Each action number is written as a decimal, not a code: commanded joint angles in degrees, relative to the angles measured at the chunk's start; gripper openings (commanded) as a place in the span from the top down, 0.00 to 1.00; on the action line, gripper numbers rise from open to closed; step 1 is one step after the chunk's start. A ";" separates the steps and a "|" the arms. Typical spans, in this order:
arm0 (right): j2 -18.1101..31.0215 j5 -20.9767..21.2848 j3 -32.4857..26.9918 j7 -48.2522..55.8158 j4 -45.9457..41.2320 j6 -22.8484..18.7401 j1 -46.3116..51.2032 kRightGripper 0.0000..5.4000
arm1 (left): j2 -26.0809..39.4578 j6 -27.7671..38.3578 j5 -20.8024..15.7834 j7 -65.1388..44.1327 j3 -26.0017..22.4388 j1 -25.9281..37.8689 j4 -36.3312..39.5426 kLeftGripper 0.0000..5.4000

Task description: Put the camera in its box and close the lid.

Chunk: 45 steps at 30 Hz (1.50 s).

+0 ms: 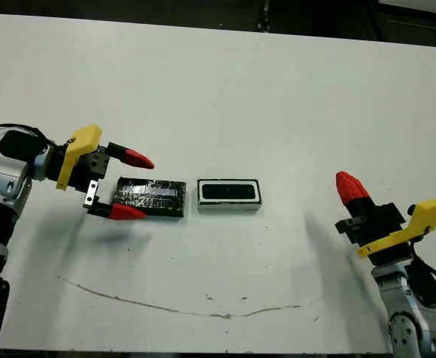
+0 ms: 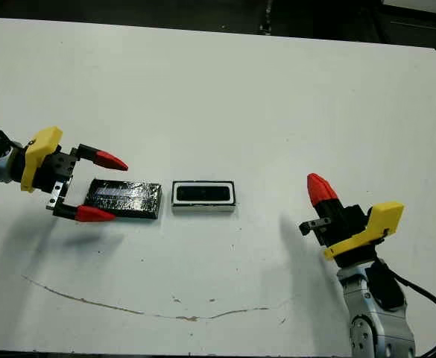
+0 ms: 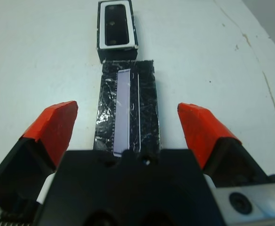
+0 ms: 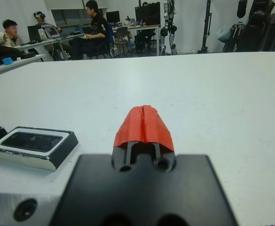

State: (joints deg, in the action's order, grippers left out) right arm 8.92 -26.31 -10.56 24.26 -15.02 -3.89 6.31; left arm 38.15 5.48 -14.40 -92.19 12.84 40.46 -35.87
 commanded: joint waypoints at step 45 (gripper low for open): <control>1.22 -0.87 -0.30 -0.64 -0.73 -2.22 0.83 1.00 | -1.88 -10.16 3.17 3.40 -3.15 -3.44 -1.05 0.41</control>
State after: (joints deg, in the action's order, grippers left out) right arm 9.24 -27.20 -10.45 24.15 -15.33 -5.26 6.52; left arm 36.43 -3.64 -10.93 -88.88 10.12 37.99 -35.99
